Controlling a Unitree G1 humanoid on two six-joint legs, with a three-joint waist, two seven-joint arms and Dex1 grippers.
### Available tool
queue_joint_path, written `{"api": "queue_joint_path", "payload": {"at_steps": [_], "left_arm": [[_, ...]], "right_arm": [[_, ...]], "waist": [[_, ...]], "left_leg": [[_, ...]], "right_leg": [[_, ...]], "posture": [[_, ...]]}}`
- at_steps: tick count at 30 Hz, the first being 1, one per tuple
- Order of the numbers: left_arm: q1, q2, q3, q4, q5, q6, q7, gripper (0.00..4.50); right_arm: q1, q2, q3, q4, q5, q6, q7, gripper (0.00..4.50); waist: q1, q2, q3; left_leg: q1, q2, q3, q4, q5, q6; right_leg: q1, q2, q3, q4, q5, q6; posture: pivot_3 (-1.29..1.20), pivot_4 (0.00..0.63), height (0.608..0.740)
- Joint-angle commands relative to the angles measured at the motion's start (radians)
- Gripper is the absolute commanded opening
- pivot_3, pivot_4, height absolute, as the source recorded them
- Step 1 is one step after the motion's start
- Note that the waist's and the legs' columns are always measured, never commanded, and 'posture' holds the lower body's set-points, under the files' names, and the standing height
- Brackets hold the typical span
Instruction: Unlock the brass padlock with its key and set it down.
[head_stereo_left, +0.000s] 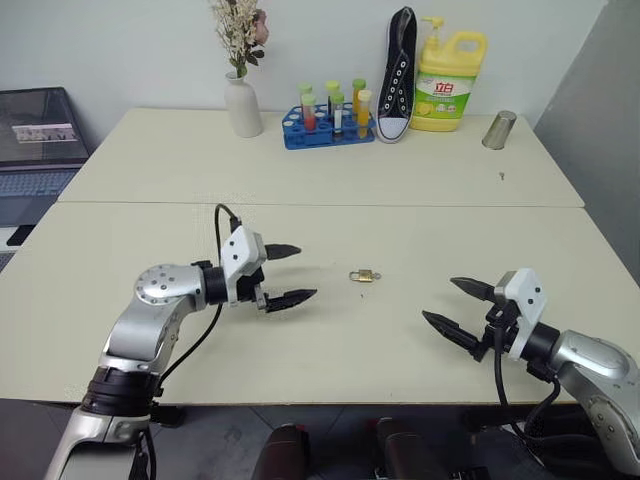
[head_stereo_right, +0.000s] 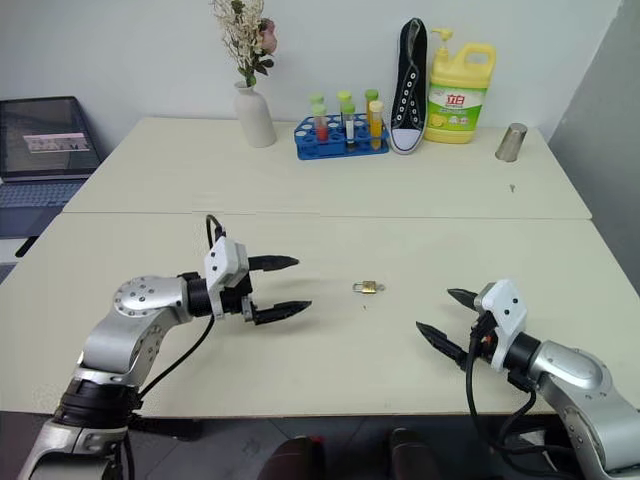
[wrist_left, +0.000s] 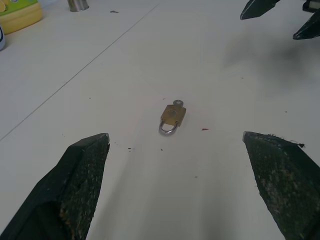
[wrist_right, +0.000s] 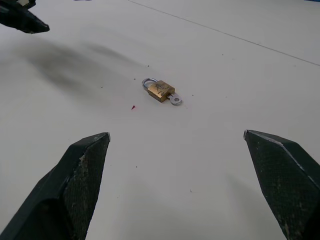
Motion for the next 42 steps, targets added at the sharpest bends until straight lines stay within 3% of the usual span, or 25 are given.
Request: {"api": "queue_joint_path", "payload": {"at_steps": [1,6,17,27,34,42], "left_arm": [[-0.064,-0.028,-0.069,0.055,0.038,-0.022,-0.032,4.49],[-0.145,-0.082,-0.126,0.155,0.065,-0.034,-0.06,4.49],[-0.411,-0.288,-0.239,0.688,0.248,-0.273,-0.062,4.49],[-0.529,-0.374,-0.235,0.971,0.339,-0.404,-0.03,4.49],[-0.579,-0.389,-0.25,1.062,0.386,-0.359,-0.038,4.49],[-0.573,-0.379,-0.266,1.085,0.421,-0.341,-0.048,2.08]], "right_arm": [[0.014,-0.017,-0.013,-0.087,0.046,0.046,-0.004,4.5],[0.028,-0.027,-0.019,-0.159,0.098,0.125,-0.027,4.5],[-0.01,-0.02,-0.077,-0.296,0.263,0.351,-0.217,4.5],[-0.015,-0.019,-0.089,-0.335,0.31,0.38,-0.281,4.5],[-0.017,-0.028,-0.087,-0.339,0.326,0.371,-0.298,4.5],[-0.023,-0.033,-0.083,-0.335,0.33,0.361,-0.296,4.5]], "waist": [[0.0,0.0,0.0],[0.001,0.0,0.0],[-0.001,-0.001,0.0],[0.0,-0.002,0.0],[0.0,-0.002,0.0],[0.0,-0.002,-0.001]], "left_leg": [[0.0,0.0,0.0,0.0,0.0,0.0],[0.0,0.0,0.0,0.0,0.0,0.0],[-0.001,-0.002,0.001,0.001,0.0,0.0],[-0.001,-0.003,0.0,0.001,0.0,0.0],[-0.001,-0.003,0.0,0.001,0.0,0.0],[0.0,-0.002,0.0,0.001,0.0,0.0]], "right_leg": [[0.0,0.0,0.0,0.0,0.0,0.0],[0.0,0.0,-0.001,0.0,0.0,0.0],[0.0,0.002,-0.001,0.0,0.0,0.0],[0.0,0.002,-0.002,0.0,0.0,0.0],[0.0,0.002,-0.002,0.0,0.0,0.0],[0.001,0.003,-0.002,0.001,0.0,0.001]], "posture": [[0.0,0.15,0.74],[0.0,0.15,0.74],[0.0,0.15,0.74],[0.0,0.15,0.74],[0.0,0.15,0.74],[0.0,0.15,0.74]]}}
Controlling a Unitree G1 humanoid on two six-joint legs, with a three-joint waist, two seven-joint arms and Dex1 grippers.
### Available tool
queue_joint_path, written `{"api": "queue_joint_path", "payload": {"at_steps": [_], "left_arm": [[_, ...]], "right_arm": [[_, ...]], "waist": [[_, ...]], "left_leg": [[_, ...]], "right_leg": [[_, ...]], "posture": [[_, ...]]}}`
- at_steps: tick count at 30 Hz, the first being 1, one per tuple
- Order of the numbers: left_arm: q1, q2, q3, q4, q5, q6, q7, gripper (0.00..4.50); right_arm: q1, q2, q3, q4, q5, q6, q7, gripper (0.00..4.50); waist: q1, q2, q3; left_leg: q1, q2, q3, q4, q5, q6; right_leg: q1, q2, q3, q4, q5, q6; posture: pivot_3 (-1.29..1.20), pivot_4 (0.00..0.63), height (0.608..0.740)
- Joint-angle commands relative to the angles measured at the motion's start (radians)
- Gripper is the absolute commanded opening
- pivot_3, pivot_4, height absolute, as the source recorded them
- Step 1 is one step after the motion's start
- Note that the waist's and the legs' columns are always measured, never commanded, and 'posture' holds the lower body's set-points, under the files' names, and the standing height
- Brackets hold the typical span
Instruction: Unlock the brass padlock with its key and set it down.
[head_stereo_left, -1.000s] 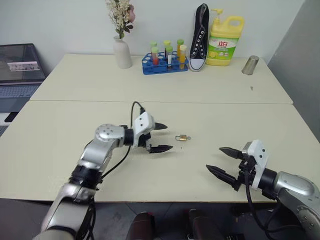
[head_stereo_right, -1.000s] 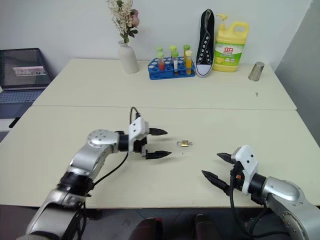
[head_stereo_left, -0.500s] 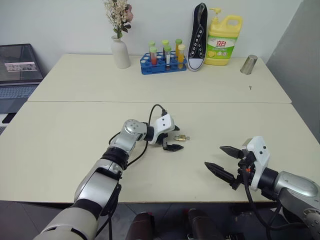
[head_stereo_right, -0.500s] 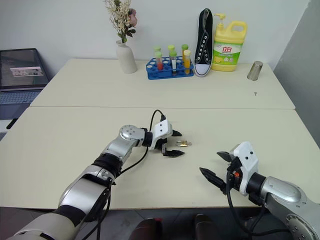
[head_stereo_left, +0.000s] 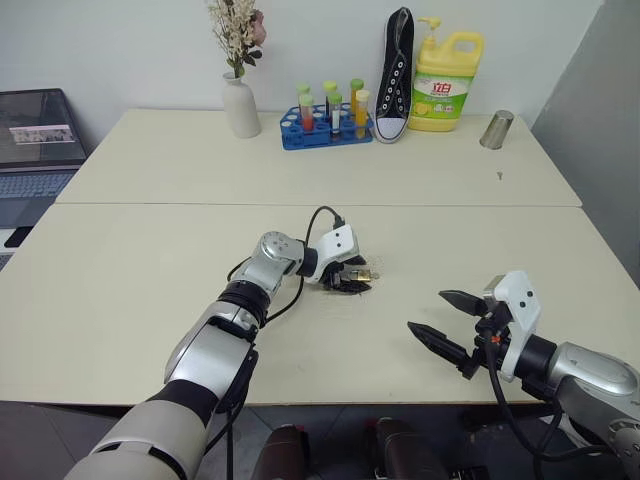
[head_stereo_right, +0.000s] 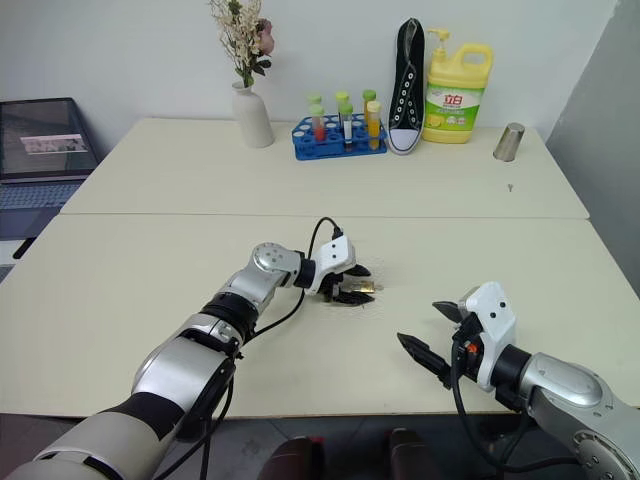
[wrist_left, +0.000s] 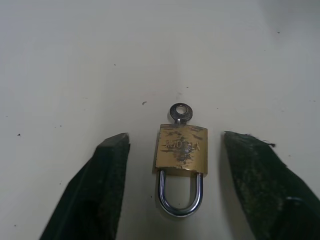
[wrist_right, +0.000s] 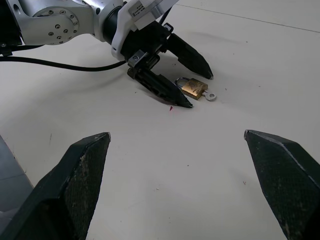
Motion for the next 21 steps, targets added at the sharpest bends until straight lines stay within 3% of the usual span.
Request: {"api": "queue_joint_path", "payload": {"at_steps": [1,4,10,15,21], "left_arm": [[0.0,0.016,-0.026,0.029,0.064,0.027,0.013,1.77],[0.002,0.018,-0.028,0.031,0.072,0.037,0.02,0.96],[0.046,0.032,-0.015,-0.059,0.044,0.027,-0.048,0.96],[0.153,0.095,0.035,-0.31,-0.023,0.022,-0.083,0.96],[0.362,0.213,0.129,-0.74,-0.17,0.087,-0.116,0.96]], "right_arm": [[-0.017,-0.012,-0.018,-0.033,0.017,-0.018,0.001,4.5],[-0.021,-0.015,-0.02,-0.03,0.017,-0.02,0.003,4.5],[-0.028,-0.02,-0.017,-0.023,0.008,-0.033,0.017,4.5],[-0.019,-0.041,-0.009,-0.016,-0.037,-0.071,0.041,4.5],[-0.001,-0.061,0.046,0.033,-0.18,-0.189,0.088,4.5]], "waist": [[0.0,0.0,-0.001],[0.0,-0.001,-0.002],[-0.003,-0.002,-0.003],[-0.004,-0.002,-0.003],[-0.002,-0.002,-0.002]], "left_leg": [[0.0,0.0,0.0,0.0,0.0,0.0],[0.0,0.0,0.0,0.0,0.0,0.0],[0.0,0.001,0.0,0.0,0.0,0.0],[0.0,0.002,0.0,-0.001,0.0,0.0],[-0.001,0.004,-0.001,-0.001,0.0,0.0]], "right_leg": [[0.0,0.0,0.0,0.0,0.0,0.0],[0.0,0.0,0.0,0.0,0.0,0.0],[0.0,0.001,0.0,0.0,0.0,0.0],[-0.001,0.001,0.002,0.0,0.0,0.0],[-0.001,0.0,0.002,0.0,0.0,0.0]], "posture": [[0.0,0.15,0.74],[0.0,0.15,0.74],[0.0,0.15,0.74],[0.0,0.15,0.74],[0.0,0.15,0.74]]}}
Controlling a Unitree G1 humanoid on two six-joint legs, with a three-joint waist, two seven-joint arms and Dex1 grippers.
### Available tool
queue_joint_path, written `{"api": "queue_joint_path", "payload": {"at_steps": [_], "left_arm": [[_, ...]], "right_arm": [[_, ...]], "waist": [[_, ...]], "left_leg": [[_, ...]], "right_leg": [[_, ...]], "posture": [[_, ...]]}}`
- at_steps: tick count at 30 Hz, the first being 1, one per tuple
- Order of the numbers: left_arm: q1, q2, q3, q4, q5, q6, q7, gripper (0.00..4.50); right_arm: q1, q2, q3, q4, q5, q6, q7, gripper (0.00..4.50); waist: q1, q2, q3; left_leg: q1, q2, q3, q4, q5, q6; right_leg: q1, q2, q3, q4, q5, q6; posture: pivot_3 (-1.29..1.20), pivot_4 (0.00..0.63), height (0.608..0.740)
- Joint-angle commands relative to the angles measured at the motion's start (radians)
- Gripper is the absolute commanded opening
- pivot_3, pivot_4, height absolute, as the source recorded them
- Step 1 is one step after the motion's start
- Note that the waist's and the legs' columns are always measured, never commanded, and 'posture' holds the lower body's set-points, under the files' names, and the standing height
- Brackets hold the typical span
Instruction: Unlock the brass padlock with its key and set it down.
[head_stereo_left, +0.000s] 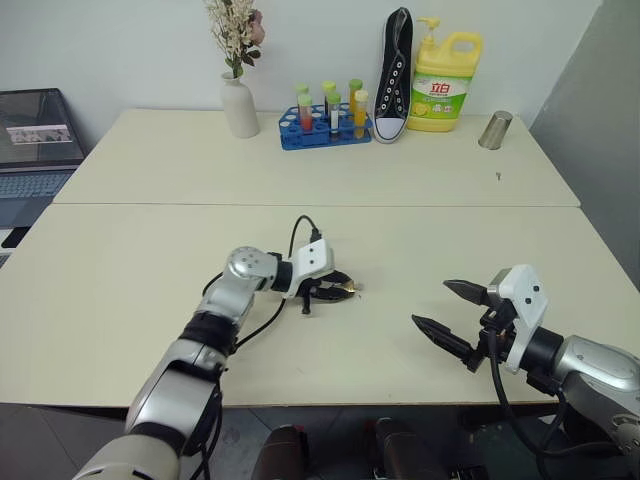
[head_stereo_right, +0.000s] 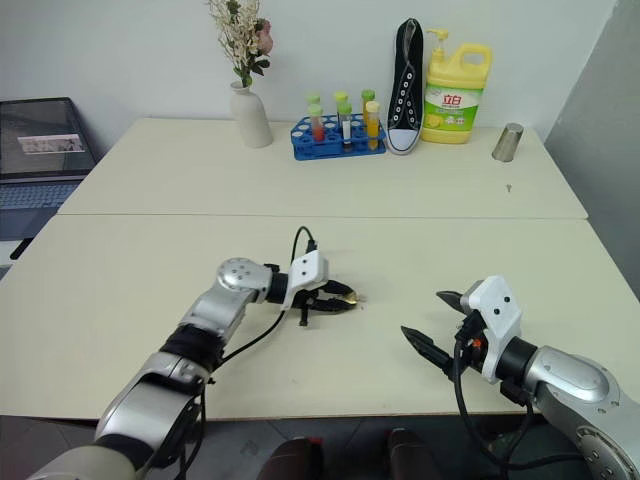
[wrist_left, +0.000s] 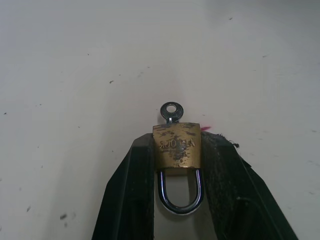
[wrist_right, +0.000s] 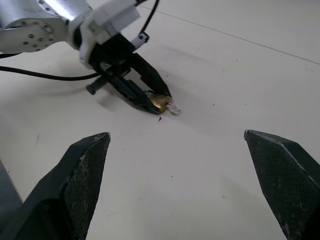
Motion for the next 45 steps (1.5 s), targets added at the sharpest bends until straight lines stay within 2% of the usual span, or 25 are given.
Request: {"api": "queue_joint_path", "payload": {"at_steps": [1,4,9,12,14,16,23,36,45], "left_arm": [[0.107,0.07,0.092,-0.288,-0.087,-0.053,0.016,0.96],[0.169,0.101,0.124,-0.377,-0.077,-0.253,0.062,0.96],[0.184,0.131,0.161,-0.352,0.017,-0.658,0.187,0.96],[0.181,0.161,0.158,-0.301,0.085,-0.899,0.249,0.96],[0.205,0.189,0.151,-0.295,0.116,-1.068,0.289,0.96],[0.217,0.209,0.136,-0.286,0.131,-1.14,0.321,0.96],[0.236,0.266,0.135,-0.336,0.177,-1.146,0.421,0.96],[0.236,0.292,0.09,-0.393,0.214,-1.104,0.522,0.96],[0.217,0.295,0.067,-0.391,0.238,-1.098,0.556,0.96]], "right_arm": [[-0.004,-0.014,0.046,0.033,-0.11,-0.125,0.049,4.5],[-0.025,-0.002,0.082,0.082,-0.163,-0.195,0.079,4.5],[-0.098,0.007,0.118,0.153,-0.16,-0.22,0.145,4.5],[-0.148,0.009,0.129,0.182,-0.125,-0.201,0.189,4.5],[-0.201,-0.001,0.137,0.207,-0.04,-0.15,0.259,4.5],[-0.23,-0.008,0.14,0.22,-0.001,-0.127,0.297,4.5],[-0.351,0.0,0.203,0.271,0.068,-0.038,0.364,4.5],[-0.475,0.124,0.274,0.337,0.112,0.081,0.327,4.5],[-0.536,0.168,0.258,0.364,0.163,0.149,0.299,4.5]], "waist": [[-0.002,0.0,0.0],[0.002,0.0,0.0],[0.01,0.0,0.0],[0.009,0.0,0.0],[0.009,0.0,0.0],[0.005,0.0,0.0],[0.004,0.0,0.0],[0.004,0.0,0.0],[0.003,0.0,0.0]], "left_leg": [[0.0,0.0,0.0,0.0,0.0,0.0],[0.001,0.0,0.001,0.0,0.0,0.0],[0.001,-0.001,0.001,0.001,0.0,0.0],[0.001,-0.001,0.001,0.001,0.0,0.0],[0.001,-0.001,0.001,0.001,0.0,0.0],[0.001,-0.001,0.002,0.0,0.0,0.0],[0.001,-0.001,0.001,0.001,0.0,0.0],[0.001,0.0,0.001,0.001,0.0,0.0],[0.001,0.0,0.001,0.001,0.0,0.0]], "right_leg": [[0.0,0.0,0.0,0.0,0.0,0.0],[0.0,-0.002,0.001,0.0,0.0,0.0],[0.001,-0.002,0.0,0.0,0.0,0.0],[0.001,-0.002,0.001,-0.001,0.0,0.0],[0.001,-0.002,0.0,-0.001,0.001,-0.001],[0.001,-0.002,0.001,-0.001,0.002,-0.003],[0.001,-0.003,-0.001,0.0,0.001,-0.001],[0.001,-0.003,-0.001,0.0,0.003,-0.004],[0.001,-0.003,-0.002,0.0,0.003,-0.005]], "posture": [[0.0,0.15,0.74],[0.0,0.15,0.74],[0.0,0.15,0.74],[0.0,0.15,0.74],[0.0,0.15,0.74],[0.0,0.15,0.74],[0.0,0.15,0.74],[0.0,0.15,0.74],[0.0,0.15,0.74]]}}
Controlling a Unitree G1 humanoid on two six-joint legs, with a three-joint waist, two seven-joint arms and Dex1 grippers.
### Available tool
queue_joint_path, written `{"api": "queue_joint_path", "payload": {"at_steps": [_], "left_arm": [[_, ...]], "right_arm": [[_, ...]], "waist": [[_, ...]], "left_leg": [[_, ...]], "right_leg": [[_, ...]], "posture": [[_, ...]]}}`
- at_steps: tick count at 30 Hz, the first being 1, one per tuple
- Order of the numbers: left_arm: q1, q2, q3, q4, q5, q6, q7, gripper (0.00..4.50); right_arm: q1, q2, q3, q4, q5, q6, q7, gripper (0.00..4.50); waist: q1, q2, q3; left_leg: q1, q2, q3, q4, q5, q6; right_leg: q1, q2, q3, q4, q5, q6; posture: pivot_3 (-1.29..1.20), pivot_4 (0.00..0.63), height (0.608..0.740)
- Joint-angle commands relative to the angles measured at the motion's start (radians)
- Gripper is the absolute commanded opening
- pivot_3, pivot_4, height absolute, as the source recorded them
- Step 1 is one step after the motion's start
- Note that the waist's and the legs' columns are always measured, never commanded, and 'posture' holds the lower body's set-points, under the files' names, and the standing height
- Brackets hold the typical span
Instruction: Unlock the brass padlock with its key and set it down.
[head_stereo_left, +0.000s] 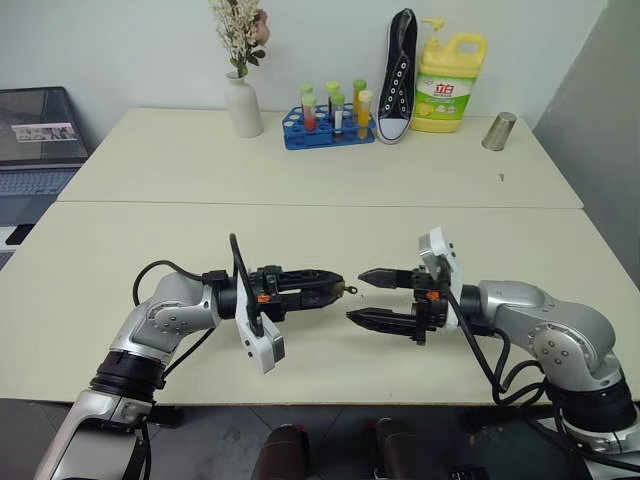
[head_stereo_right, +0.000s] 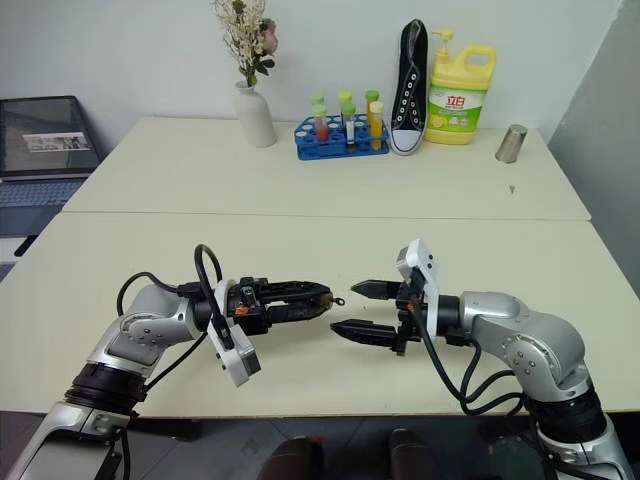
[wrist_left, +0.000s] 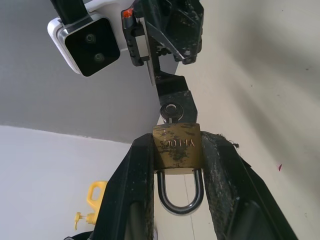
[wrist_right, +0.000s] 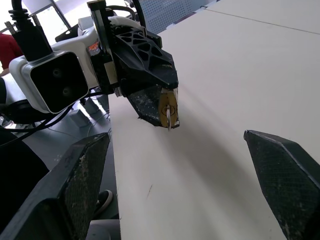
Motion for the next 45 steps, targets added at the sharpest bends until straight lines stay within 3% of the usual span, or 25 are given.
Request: {"api": "queue_joint_path", "payload": {"at_steps": [1,3,6,16,17,26,34,39,45], "left_arm": [[-0.025,0.009,-0.011,-0.026,0.007,0.001,0.029,0.96],[-0.025,0.009,-0.014,-0.026,0.01,0.001,0.036,0.96],[-0.02,0.013,-0.019,-0.027,0.018,0.0,0.049,0.96],[-0.011,0.022,-0.022,-0.015,0.043,-0.01,0.08,0.96],[-0.012,0.023,-0.023,-0.014,0.044,-0.011,0.083,0.96],[-0.015,0.027,-0.029,-0.004,0.065,-0.015,0.106,0.96],[-0.018,0.033,-0.04,-0.003,0.075,-0.018,0.122,0.96],[-0.021,0.036,-0.047,0.0,0.087,-0.034,0.13,0.96],[-0.023,0.038,-0.053,-0.001,0.106,-0.049,0.147,0.96]], "right_arm": [[-0.039,0.015,-0.025,-0.008,0.042,0.018,-0.011,4.5],[-0.046,0.019,-0.028,-0.006,0.053,0.027,-0.015,4.5],[-0.052,0.024,-0.028,-0.003,0.059,0.032,-0.022,3.88],[-0.055,0.025,-0.036,-0.002,0.078,0.048,-0.03,0.2],[-0.056,0.024,-0.037,-0.002,0.079,0.049,-0.03,0.0],[-0.059,0.021,-0.049,-0.005,0.108,0.072,-0.037,0.0],[-0.097,0.034,-0.093,0.022,0.232,0.188,-0.103,0.0],[-0.205,0.061,-0.149,0.188,0.401,0.385,-0.227,0.0],[-0.263,0.094,-0.196,0.311,0.54,0.495,-0.38,0.0]], "waist": [[0.0,0.0,0.0],[0.0,0.0,0.0],[0.0,0.0,0.0],[0.0,0.0,0.0],[0.0,0.0,0.0],[0.0,0.0,0.0],[-0.001,0.0,0.0],[-0.002,0.0,0.0],[-0.002,0.0,0.0]], "left_leg": [[0.0,0.0,0.0,0.0,0.0,0.0],[0.0,0.0,0.0,0.0,0.0,0.0],[0.0,0.0,0.0,0.0,0.0,0.0],[0.0,0.0,0.0,0.0,0.0,0.0],[0.0,0.0,0.0,0.0,0.0,0.0],[0.0,0.0,0.0,0.0,0.0,0.0],[0.0,0.0,0.0,0.0,0.0,0.0],[0.0,0.0,0.001,-0.001,0.0,0.0],[-0.001,0.0,0.0,-0.001,0.0,0.0]], "right_leg": [[0.0,0.0,0.0,0.0,0.0,0.0],[0.0,0.0,0.0,0.0,0.0,0.0],[0.0,0.0,0.0,0.0,0.0,0.0],[0.0,-0.003,-0.001,0.0,0.0,0.0],[0.0,-0.003,-0.001,0.0,0.0,0.0],[0.0,-0.003,-0.001,0.0,0.0,0.0],[0.0,-0.004,0.0,0.0,0.0,0.0],[0.0,-0.004,-0.001,0.0,0.0,0.0],[-0.001,-0.004,0.0,0.0,0.0,-0.001]], "posture": [[0.0,0.15,0.74],[0.0,0.15,0.74],[0.0,0.15,0.74],[0.0,0.15,0.74],[0.0,0.15,0.74],[0.0,0.15,0.74],[0.0,0.15,0.74],[0.0,0.15,0.74],[0.0,0.15,0.74]]}}
